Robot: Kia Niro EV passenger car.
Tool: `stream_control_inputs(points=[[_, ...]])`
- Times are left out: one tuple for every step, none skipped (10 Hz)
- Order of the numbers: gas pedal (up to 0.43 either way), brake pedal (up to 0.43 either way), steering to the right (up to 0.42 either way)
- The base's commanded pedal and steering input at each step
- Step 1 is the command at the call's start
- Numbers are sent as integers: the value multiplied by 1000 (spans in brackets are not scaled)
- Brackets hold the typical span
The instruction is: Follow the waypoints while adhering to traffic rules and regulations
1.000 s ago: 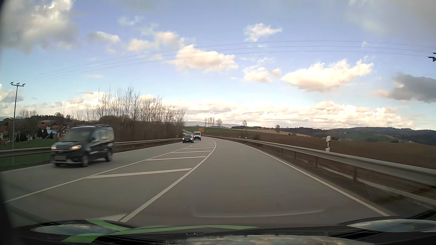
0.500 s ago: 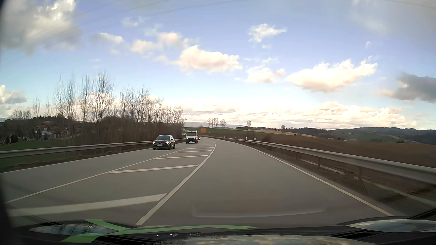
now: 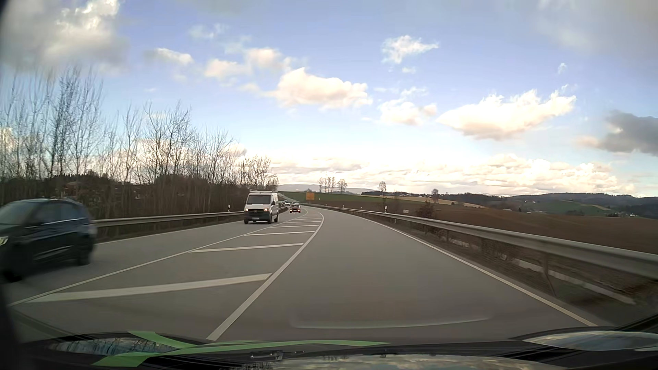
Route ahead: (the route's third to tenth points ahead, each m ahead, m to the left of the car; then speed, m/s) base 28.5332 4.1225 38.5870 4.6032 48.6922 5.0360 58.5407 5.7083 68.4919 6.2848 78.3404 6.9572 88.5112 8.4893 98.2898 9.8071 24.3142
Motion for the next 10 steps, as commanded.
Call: stream_control_inputs(points=[[67, 0, -9], [67, 0, -9], [67, 0, -9], [67, 0, -9], [67, 0, -9], [67, 0, -11], [67, 0, -14], [67, 0, -15], [67, 0, -14], [67, 0, -14]])
